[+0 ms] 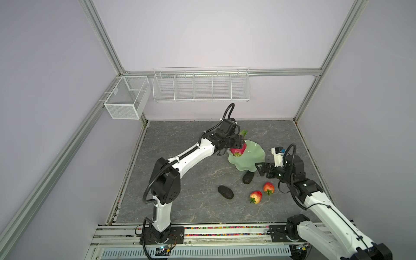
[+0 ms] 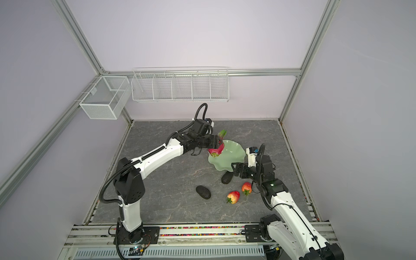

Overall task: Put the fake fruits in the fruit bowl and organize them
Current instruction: 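Lift the dragon fruit with the left gripper and lower it into the green bowl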

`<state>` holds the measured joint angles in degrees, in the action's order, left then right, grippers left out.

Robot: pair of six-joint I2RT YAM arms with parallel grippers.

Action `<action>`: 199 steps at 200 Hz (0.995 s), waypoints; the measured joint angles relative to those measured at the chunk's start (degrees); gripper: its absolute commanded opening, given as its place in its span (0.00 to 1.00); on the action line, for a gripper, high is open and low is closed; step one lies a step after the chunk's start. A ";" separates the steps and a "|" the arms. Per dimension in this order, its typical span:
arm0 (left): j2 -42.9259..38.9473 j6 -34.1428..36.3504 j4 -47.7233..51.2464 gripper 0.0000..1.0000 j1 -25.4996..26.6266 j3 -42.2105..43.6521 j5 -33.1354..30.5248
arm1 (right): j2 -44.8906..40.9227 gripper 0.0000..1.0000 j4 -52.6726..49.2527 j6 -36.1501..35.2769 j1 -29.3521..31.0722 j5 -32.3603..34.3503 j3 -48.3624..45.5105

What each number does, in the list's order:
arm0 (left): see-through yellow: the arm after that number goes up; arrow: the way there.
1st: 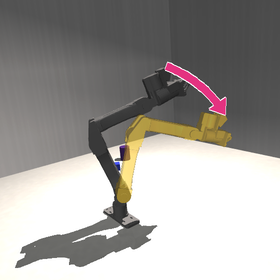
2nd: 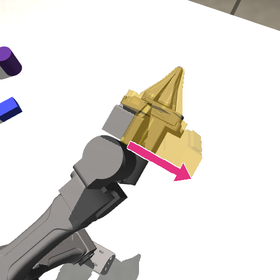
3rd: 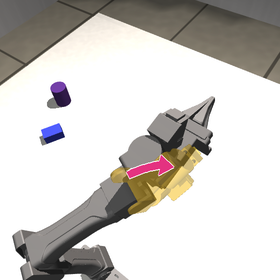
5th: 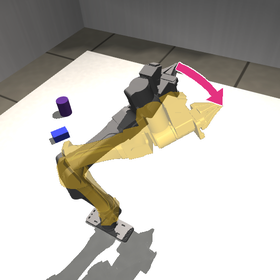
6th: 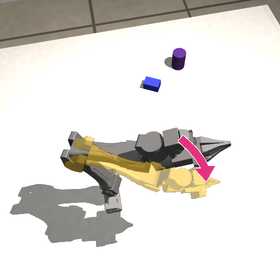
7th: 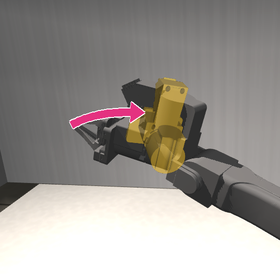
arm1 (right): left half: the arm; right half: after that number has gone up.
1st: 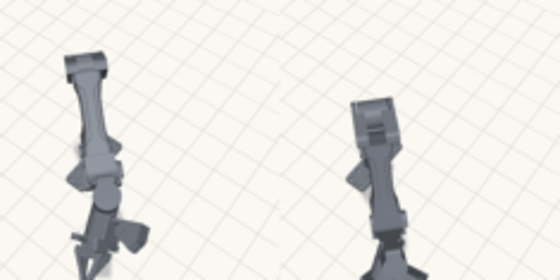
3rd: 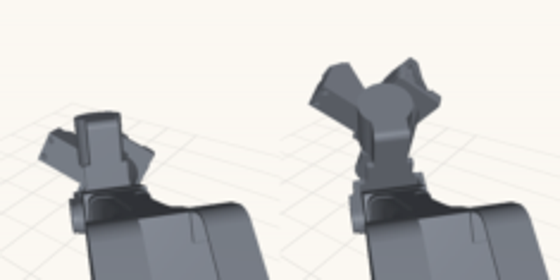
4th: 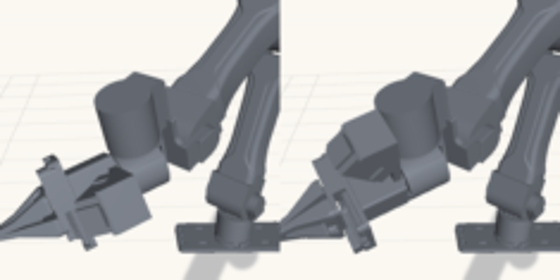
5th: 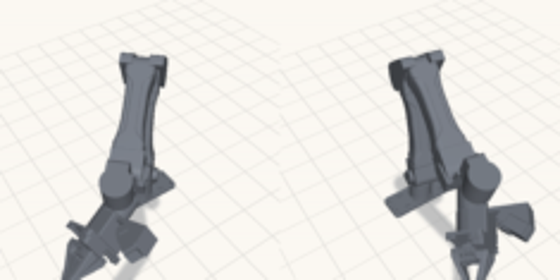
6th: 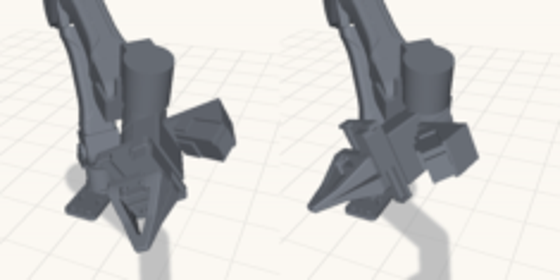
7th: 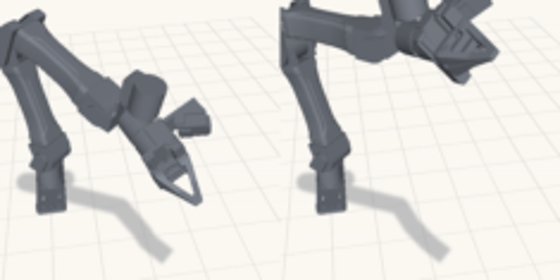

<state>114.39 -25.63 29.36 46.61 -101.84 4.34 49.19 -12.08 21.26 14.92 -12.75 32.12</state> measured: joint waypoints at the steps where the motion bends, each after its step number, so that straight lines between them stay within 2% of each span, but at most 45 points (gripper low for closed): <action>1: 0.20 0.00 0.02 0.57 0.04 -0.13 0.04 | -0.02 0.89 -0.09 0.00 -0.02 -0.07 0.00; 53: 9.51 1.53 2.69 0.57 1.66 -6.40 0.70 | -2.78 0.89 -2.60 -0.04 -1.42 -1.51 -0.04; 145: 13.68 2.12 -0.33 0.59 1.84 -6.84 1.16 | 1.03 0.89 -3.08 -0.07 -1.73 -2.56 -0.04; 199: 14.16 2.14 -2.51 0.68 1.86 -6.64 2.05 | 2.75 0.89 -3.06 -0.07 -1.77 -3.19 -0.04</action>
<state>128.55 -23.49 26.85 48.47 -108.49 6.39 51.94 -15.14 21.19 13.15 -15.94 32.08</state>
